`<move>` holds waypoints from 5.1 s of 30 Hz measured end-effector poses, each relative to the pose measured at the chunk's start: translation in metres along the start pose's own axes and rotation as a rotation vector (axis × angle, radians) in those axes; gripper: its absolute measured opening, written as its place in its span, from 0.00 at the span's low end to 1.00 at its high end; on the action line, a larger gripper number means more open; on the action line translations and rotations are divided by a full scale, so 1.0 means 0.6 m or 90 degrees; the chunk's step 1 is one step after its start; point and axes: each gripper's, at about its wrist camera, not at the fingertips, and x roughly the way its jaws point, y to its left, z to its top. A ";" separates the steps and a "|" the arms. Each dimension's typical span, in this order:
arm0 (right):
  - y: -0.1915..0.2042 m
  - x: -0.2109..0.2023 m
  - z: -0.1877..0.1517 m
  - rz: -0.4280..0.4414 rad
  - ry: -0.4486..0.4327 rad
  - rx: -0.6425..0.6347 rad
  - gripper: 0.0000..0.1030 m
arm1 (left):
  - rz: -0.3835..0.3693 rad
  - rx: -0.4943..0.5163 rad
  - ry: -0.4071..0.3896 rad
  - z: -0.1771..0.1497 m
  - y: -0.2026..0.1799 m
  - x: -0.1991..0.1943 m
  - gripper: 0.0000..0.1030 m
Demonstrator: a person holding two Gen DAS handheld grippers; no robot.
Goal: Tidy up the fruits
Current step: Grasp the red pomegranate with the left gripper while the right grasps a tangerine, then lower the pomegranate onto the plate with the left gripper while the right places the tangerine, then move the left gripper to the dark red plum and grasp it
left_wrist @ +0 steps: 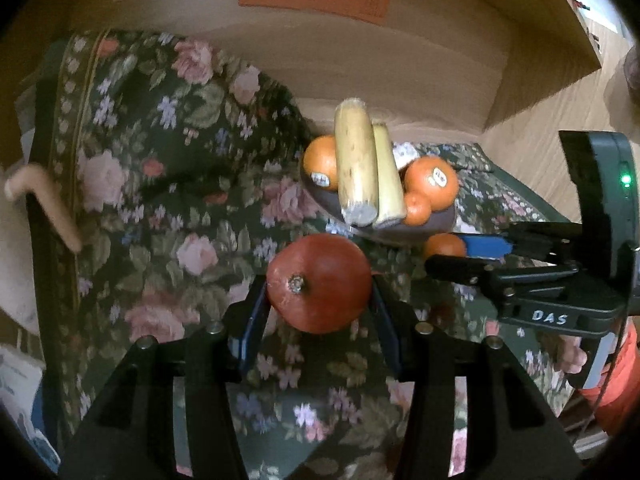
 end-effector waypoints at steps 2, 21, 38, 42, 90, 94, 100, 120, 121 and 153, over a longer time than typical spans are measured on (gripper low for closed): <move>-0.010 -0.011 0.009 -0.006 -0.014 0.003 0.31 | -0.004 0.002 -0.004 0.014 -0.003 0.005 0.48; -0.124 -0.048 0.102 -0.070 -0.090 0.028 0.31 | -0.010 0.087 -0.071 0.173 -0.080 0.056 0.48; -0.169 -0.017 0.173 -0.103 -0.094 -0.005 0.31 | -0.012 0.077 -0.020 0.272 -0.081 0.196 0.48; -0.180 -0.003 0.178 -0.106 -0.087 0.002 0.31 | -0.014 0.093 -0.005 0.279 -0.092 0.222 0.48; -0.101 0.048 0.134 -0.084 -0.002 -0.033 0.35 | 0.052 0.070 -0.019 0.145 0.002 0.062 0.64; -0.095 0.036 0.134 -0.084 -0.014 -0.025 0.55 | 0.053 0.067 -0.021 0.128 0.001 0.053 0.64; -0.072 -0.011 0.120 -0.088 -0.042 -0.022 0.55 | 0.051 0.059 -0.040 0.105 -0.001 0.017 0.64; 0.024 0.020 -0.061 -0.035 0.045 -0.006 0.55 | 0.044 0.013 -0.007 -0.044 0.014 -0.035 0.65; 0.028 0.020 -0.061 -0.042 0.042 -0.013 0.55 | 0.045 0.011 -0.005 -0.051 0.015 -0.037 0.65; 0.013 -0.087 -0.139 -0.058 -0.034 0.016 0.19 | 0.047 0.067 0.035 -0.177 -0.093 -0.051 0.25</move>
